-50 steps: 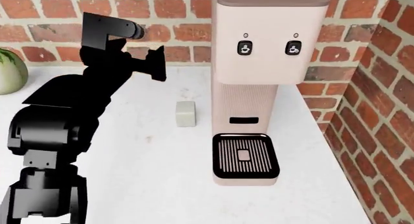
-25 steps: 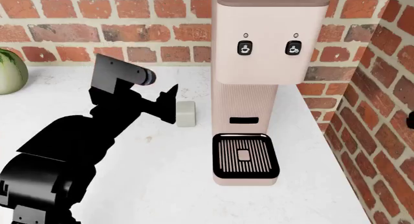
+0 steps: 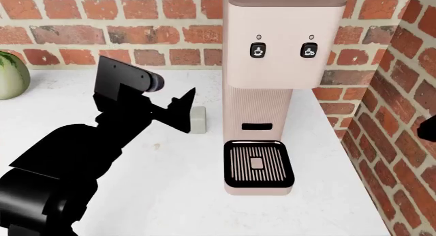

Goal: Pick the tofu from the counter and place it in the cabinet.

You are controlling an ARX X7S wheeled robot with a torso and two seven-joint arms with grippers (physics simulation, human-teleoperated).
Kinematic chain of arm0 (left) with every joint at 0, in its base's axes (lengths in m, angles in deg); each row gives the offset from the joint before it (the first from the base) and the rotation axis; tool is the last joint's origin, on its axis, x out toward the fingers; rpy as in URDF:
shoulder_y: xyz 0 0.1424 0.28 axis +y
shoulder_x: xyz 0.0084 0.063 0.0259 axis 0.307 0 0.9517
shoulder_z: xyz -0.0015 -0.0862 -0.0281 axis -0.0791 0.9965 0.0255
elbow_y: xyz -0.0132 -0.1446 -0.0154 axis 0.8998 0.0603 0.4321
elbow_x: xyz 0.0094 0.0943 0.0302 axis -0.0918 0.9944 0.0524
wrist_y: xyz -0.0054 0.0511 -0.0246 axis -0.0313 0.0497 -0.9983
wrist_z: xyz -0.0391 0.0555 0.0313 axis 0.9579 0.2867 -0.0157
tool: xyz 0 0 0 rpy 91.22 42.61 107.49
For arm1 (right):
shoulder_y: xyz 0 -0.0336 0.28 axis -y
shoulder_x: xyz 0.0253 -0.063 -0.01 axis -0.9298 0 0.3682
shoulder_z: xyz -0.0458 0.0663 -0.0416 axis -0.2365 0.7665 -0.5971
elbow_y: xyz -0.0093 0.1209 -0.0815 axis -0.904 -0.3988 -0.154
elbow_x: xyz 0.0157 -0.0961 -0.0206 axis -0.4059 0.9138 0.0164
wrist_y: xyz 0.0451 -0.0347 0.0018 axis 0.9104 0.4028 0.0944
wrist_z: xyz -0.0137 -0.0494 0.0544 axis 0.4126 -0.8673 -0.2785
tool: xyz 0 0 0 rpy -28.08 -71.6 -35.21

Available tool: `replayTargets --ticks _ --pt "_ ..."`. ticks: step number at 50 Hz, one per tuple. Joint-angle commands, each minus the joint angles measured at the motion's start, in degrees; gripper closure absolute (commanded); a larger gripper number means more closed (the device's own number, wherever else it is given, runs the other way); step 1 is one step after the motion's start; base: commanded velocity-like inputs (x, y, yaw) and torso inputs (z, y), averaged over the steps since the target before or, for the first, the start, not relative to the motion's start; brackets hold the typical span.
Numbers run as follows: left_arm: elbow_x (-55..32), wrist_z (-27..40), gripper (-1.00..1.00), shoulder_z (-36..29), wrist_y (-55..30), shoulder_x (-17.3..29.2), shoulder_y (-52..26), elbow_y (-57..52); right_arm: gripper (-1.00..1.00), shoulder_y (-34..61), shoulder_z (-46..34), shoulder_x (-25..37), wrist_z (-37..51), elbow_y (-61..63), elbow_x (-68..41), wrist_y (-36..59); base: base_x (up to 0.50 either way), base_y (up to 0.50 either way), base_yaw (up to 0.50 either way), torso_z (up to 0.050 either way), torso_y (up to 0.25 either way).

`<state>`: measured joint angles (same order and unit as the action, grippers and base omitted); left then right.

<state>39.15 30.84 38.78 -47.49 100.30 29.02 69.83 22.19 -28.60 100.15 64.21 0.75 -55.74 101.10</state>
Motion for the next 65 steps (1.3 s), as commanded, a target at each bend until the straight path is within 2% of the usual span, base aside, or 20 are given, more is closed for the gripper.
replayTargets --ticks 1,33,54,65 --pt "-1.71 -1.25 -1.00 -1.74 0.20 -1.23 6.08 -1.93 -1.00 -0.38 0.16 0.09 0.12 0.13 0.10 -0.23 0.00 0.00 0.00 0.000 0.000" --pt "-0.12 -3.22 -1.00 -9.81 1.85 -1.06 7.52 5.82 -1.00 0.17 -3.43 -1.51 -1.23 -2.89 3.16 -1.59 0.00 0.00 0.00 0.000 0.000" --pt "-0.69 -0.51 -1.00 -7.43 -0.10 -2.18 6.47 10.75 -1.00 0.55 -4.47 -1.77 -1.22 -3.01 3.46 -1.67 0.00 0.00 0.00 0.000 0.000" --pt "1.35 -0.87 -1.00 -10.38 2.17 -2.04 5.53 16.03 -1.00 2.21 -6.55 -1.93 -0.91 -3.30 3.85 -1.26 0.00 0.00 0.00 0.000 0.000"
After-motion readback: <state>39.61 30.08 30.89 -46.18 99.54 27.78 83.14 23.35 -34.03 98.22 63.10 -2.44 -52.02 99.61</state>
